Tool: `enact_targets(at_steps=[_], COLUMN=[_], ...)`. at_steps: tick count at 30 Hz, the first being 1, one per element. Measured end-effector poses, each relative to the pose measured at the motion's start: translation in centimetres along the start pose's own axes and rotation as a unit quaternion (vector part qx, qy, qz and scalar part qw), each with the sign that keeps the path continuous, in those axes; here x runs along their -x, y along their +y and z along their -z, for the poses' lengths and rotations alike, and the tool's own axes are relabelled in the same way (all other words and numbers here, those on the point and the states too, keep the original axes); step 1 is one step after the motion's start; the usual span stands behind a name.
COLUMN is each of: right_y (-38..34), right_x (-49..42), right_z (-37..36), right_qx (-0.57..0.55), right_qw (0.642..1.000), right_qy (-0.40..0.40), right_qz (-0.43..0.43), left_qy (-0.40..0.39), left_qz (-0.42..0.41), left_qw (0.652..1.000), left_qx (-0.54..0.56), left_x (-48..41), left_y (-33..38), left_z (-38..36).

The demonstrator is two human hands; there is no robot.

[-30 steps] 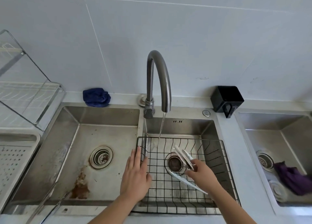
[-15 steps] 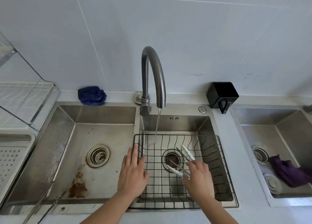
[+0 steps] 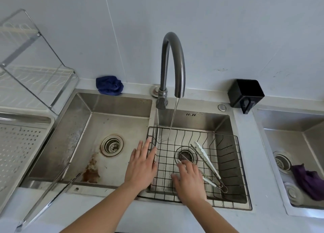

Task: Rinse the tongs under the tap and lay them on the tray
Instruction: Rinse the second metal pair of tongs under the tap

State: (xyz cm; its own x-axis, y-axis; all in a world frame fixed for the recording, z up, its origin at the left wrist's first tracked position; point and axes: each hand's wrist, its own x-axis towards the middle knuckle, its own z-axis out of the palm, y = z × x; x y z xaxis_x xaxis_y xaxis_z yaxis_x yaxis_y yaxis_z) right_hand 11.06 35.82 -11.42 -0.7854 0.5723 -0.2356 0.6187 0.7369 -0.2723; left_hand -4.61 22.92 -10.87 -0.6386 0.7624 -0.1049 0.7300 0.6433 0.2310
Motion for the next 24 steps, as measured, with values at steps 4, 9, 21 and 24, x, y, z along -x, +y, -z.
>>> enact_targets(at_steps=[4,9,21,24], right_y=[-0.3,-0.3,0.4,0.3], right_x=[0.2,0.5,0.4,0.2], right_z=[0.4,0.6,-0.2,-0.3], right_qx=[0.006,0.011,0.007,0.003], right_qw=[1.0,1.0,1.0,1.0], right_qy=[0.002,-0.005,0.007,0.005], right_qz=[0.01,0.012,0.02,0.016], left_qy=[0.009,0.06,0.131,0.103], left_qz=[0.015,0.081,0.274,0.334], left_qw=[1.0,0.995,0.952,0.936], left_qx=[0.006,0.011,-0.044,-0.049], left_x=[1.7,3.9,12.0,13.5], left_y=[-1.0,-3.3,-13.4,-15.9], left_z=[0.9,2.8,8.4,8.4])
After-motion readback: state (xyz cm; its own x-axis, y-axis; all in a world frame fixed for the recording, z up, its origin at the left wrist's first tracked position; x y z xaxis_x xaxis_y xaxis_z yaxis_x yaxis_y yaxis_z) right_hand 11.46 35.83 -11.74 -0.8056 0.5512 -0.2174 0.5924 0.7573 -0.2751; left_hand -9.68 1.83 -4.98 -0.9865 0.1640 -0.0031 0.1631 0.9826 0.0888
